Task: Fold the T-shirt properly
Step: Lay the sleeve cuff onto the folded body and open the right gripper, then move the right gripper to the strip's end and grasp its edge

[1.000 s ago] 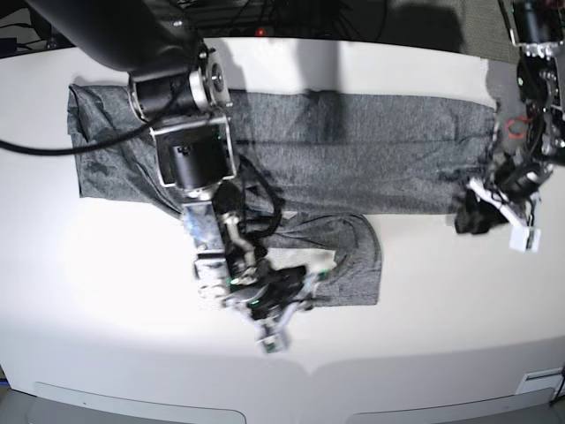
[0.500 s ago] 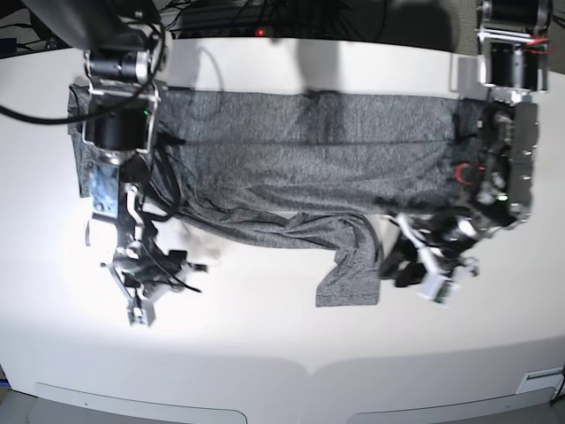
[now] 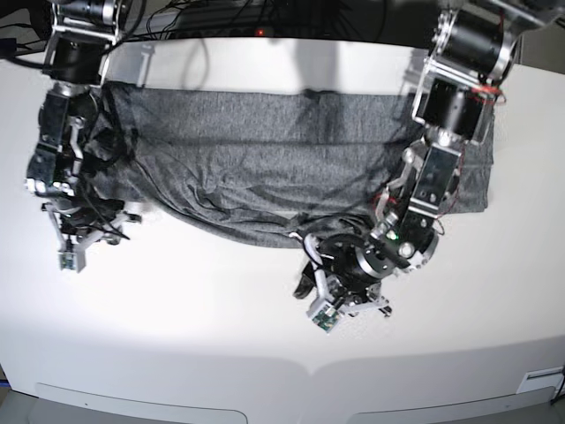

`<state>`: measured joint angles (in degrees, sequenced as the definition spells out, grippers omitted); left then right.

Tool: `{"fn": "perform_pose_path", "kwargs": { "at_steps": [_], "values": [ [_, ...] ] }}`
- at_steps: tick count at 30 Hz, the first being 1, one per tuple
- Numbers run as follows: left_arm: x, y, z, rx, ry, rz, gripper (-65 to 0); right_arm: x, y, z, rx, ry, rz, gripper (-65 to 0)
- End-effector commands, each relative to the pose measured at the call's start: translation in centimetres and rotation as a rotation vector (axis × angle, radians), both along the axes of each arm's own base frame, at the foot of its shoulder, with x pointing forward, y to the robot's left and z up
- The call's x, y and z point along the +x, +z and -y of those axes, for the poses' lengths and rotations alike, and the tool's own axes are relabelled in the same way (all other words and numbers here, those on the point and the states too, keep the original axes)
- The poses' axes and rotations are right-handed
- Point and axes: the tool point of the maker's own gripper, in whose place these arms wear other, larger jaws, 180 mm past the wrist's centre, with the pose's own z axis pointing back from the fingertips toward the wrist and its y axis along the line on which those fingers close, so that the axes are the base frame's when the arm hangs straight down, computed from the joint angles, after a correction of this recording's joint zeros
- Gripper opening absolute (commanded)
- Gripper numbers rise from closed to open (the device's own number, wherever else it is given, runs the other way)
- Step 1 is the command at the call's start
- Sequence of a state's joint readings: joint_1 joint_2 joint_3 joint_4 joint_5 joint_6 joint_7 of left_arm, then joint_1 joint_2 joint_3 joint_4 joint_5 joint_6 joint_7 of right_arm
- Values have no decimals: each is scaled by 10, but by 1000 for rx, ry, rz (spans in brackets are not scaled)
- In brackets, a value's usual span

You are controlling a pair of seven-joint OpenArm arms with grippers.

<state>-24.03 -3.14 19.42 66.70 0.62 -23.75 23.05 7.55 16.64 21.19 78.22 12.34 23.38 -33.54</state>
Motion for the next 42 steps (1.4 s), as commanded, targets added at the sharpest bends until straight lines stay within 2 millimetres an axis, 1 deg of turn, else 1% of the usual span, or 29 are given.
{"fn": "perform_pose_path", "kwargs": {
  "at_steps": [1,3,6,7,10,12,16,21,28,34,40,41,42],
  "values": [
    [16,13,1,-26,11,34,-473,9,28,10,-3,-9,88,-434],
    [24,-6,-3,-22,29,-18,-473,2,41,17,22,-16,124,-434],
    [29,-28,-11,9,49,-92,-473,-5,58,20,50,12,161,-434],
    [29,-34,-14,16,55,-109,-473,-6,63,22,58,15,171,-434],
    [30,-41,-18,18,63,-126,-473,-8,73,25,84,24,200,-434],
    [29,-42,-18,18,64,-127,-473,-8,76,21,104,50,207,-434],
    [30,-43,-21,52,58,-115,-473,-9,77,4,145,136,208,-434],
    [39,-44,-36,107,134,-82,-473,-9,79,-5,192,169,211,-434],
    [42,-40,-36,92,149,-63,-473,-10,79,-7,208,173,212,-434],
    [36,-49,-40,114,154,-96,-473,-9,80,-7,209,173,214,-434],
    [30,-54,-37,87,147,-82,-475,-8,83,-7,209,172,232,-434],
    [29,-53,-35,73,143,-68,-491,-7,83,-7,209,171,236,-434],
    [29,-53,-33,61,141,-58,-532,-7,83,-7,210,171,237,-434]
  ]
}}
